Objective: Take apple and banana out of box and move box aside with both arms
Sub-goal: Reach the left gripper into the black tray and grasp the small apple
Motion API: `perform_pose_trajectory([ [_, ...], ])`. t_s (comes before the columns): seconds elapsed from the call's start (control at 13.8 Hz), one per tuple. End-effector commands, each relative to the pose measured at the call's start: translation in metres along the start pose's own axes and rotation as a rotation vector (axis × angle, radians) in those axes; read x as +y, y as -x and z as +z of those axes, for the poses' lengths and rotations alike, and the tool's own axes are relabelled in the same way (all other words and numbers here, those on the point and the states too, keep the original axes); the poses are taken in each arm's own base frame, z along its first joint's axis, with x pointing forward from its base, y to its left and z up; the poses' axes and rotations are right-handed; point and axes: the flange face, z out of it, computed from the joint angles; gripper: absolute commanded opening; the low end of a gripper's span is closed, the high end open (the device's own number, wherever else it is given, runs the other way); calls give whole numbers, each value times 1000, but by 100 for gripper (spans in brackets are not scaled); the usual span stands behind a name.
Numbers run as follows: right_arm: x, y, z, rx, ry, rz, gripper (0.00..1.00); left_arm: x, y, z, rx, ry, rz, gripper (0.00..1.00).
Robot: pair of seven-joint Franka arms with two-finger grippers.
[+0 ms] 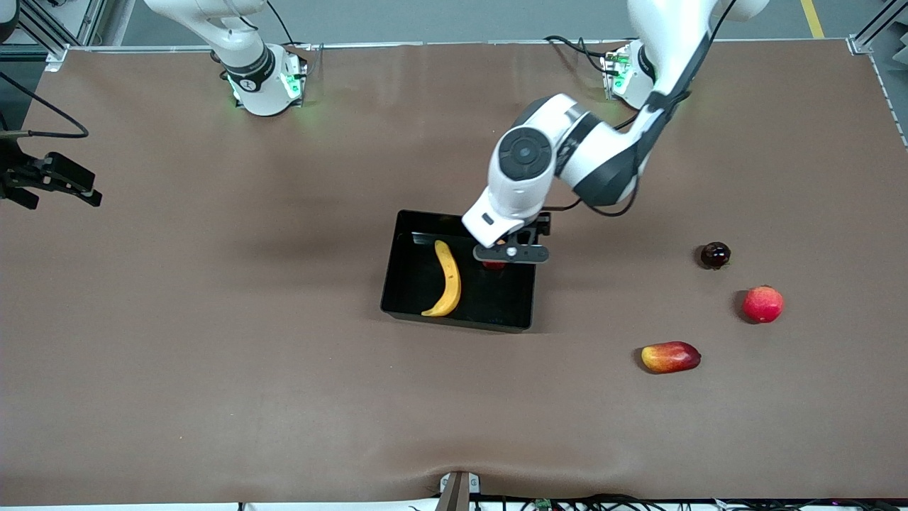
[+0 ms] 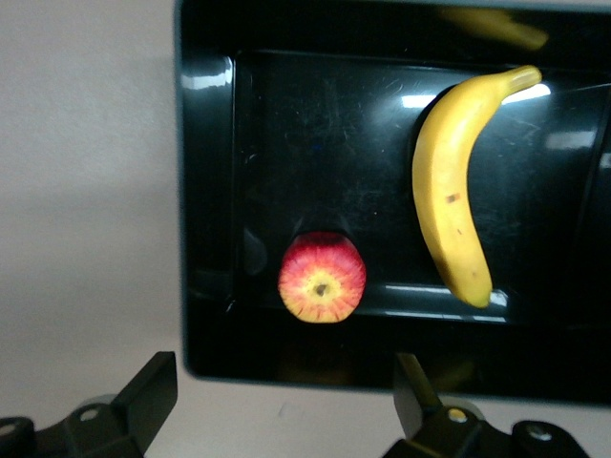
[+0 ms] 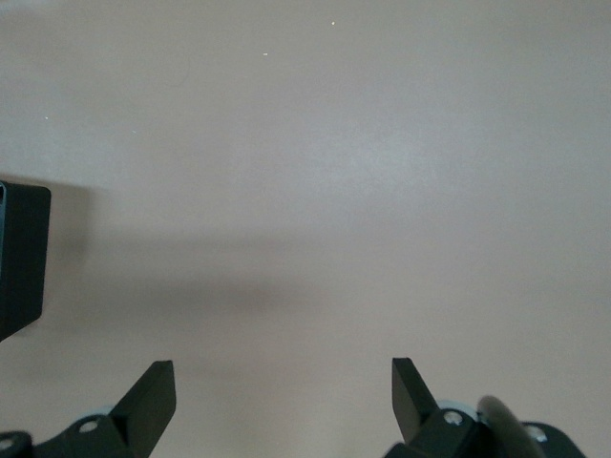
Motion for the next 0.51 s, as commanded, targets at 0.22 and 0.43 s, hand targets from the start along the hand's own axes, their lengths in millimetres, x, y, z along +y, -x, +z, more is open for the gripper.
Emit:
perform_pose_trajectory([
  [0.22,1,-4,-4,0,21,-10,100,28,-4,69,34,-35,-105,100],
  [0.43,1,-5,-1,-6,20,-10,100,28,-4,101,9,-45,-102,100],
])
